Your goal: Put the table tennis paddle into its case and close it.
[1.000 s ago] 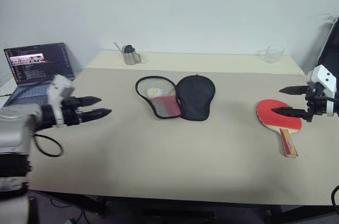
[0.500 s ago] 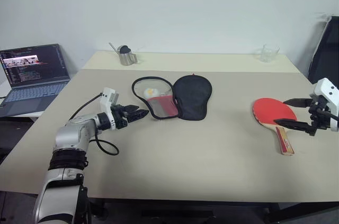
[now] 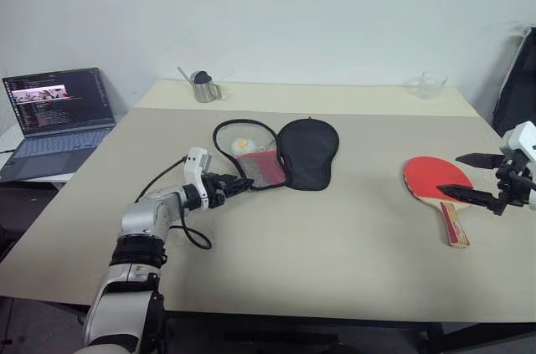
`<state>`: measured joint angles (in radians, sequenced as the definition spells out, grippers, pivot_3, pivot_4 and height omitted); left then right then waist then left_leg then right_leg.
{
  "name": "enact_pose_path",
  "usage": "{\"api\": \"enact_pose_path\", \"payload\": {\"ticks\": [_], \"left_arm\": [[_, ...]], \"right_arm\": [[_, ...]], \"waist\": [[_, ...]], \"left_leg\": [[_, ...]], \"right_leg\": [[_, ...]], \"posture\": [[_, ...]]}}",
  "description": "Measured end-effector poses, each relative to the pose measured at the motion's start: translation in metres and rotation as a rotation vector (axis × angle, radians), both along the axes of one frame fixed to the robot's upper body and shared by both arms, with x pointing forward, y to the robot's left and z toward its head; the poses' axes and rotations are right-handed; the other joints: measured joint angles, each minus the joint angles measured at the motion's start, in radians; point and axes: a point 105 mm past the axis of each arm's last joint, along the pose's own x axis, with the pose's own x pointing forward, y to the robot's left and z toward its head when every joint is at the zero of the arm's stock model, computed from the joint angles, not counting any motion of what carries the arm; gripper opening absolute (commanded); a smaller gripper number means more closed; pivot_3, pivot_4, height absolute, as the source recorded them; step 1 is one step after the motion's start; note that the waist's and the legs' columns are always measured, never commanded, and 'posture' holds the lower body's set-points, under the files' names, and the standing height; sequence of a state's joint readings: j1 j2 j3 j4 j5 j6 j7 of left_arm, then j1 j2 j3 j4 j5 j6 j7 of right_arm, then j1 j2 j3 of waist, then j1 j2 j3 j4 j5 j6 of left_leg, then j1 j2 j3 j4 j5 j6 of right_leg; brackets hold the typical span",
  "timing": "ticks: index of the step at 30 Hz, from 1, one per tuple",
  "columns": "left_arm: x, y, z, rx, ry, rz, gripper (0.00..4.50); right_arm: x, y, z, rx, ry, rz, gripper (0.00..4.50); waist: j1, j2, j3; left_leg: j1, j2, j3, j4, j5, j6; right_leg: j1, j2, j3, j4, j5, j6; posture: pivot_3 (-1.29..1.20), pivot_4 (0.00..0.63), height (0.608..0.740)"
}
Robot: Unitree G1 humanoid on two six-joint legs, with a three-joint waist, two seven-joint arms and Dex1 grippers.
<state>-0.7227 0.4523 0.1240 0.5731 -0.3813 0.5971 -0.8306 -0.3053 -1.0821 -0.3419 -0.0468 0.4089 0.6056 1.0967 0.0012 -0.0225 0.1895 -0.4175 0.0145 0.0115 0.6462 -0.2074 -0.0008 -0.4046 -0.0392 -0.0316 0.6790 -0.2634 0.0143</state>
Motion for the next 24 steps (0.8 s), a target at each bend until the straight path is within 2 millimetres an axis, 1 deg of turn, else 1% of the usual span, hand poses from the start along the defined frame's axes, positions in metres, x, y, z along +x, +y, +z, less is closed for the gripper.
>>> {"api": "enact_pose_path", "payload": {"ticks": [3, 6, 9, 11, 16, 18, 22, 24], "left_arm": [[0.004, -0.002, -0.003, -0.003, 0.004, 0.026, 3.73], [0.008, -0.011, -0.003, -0.020, 0.000, 0.032, 3.73], [0.011, -0.021, -0.003, -0.037, -0.003, 0.031, 3.19], [0.011, -0.022, -0.003, -0.039, 0.000, 0.033, 2.49], [0.013, -0.018, -0.007, -0.033, 0.008, 0.061, 0.70], [0.014, -0.015, -0.009, -0.036, 0.014, 0.077, 0.05], [0.018, -0.010, -0.015, -0.013, 0.030, 0.116, 0.02], [0.020, -0.012, -0.017, -0.008, 0.037, 0.128, 0.02]], "right_arm": [[0.000, 0.000, -0.002, 0.004, 0.004, -0.008, 4.46], [0.000, 0.000, -0.001, 0.003, 0.001, -0.010, 4.46], [0.001, 0.001, 0.001, 0.002, -0.008, -0.014, 4.50], [0.002, 0.001, 0.002, 0.002, -0.011, -0.014, 4.50], [0.002, 0.002, 0.001, 0.001, -0.008, -0.012, 4.50], [0.002, 0.002, 0.001, 0.001, -0.009, -0.012, 4.50], [0.003, 0.003, 0.001, 0.005, -0.015, -0.011, 4.50], [0.005, 0.003, 0.003, 0.005, -0.022, -0.010, 4.50]], "waist": [[-0.001, 0.000, 0.000], [0.000, 0.000, 0.000], [0.000, 0.000, 0.000], [-0.001, 0.000, 0.000], [-0.001, 0.000, 0.000], [-0.001, 0.000, 0.000], [-0.001, 0.000, 0.000], [0.000, 0.000, 0.000]], "left_leg": [[0.000, 0.000, 0.000, 0.000, 0.000, 0.000], [0.000, -0.001, 0.000, 0.001, 0.000, 0.000], [0.000, -0.001, 0.001, 0.001, 0.000, 0.000], [0.000, -0.001, 0.001, 0.000, 0.000, 0.000], [0.000, -0.001, 0.000, 0.000, 0.000, 0.000], [0.000, -0.001, 0.001, 0.000, 0.000, 0.000], [0.000, -0.001, 0.001, 0.000, 0.000, 0.000], [0.000, -0.001, 0.001, 0.000, 0.000, 0.000]], "right_leg": [[0.000, 0.000, 0.000, 0.000, 0.000, 0.000], [0.000, 0.000, 0.000, 0.000, 0.000, 0.000], [0.000, 0.000, 0.000, 0.000, 0.000, 0.000], [0.000, 0.000, 0.000, 0.000, 0.000, 0.000], [0.000, 0.001, 0.000, 0.000, 0.000, 0.000], [0.000, 0.001, -0.001, 0.000, 0.000, 0.000], [0.000, 0.001, -0.001, 0.000, 0.000, 0.000], [0.000, 0.001, -0.002, 0.000, 0.000, 0.000]], "posture": [[0.00, 0.150, 0.740], [0.00, 0.150, 0.740], [0.00, 0.150, 0.740], [0.00, 0.150, 0.740], [0.00, 0.150, 0.740], [0.00, 0.150, 0.740], [0.00, 0.150, 0.740], [0.00, 0.150, 0.740]]}}
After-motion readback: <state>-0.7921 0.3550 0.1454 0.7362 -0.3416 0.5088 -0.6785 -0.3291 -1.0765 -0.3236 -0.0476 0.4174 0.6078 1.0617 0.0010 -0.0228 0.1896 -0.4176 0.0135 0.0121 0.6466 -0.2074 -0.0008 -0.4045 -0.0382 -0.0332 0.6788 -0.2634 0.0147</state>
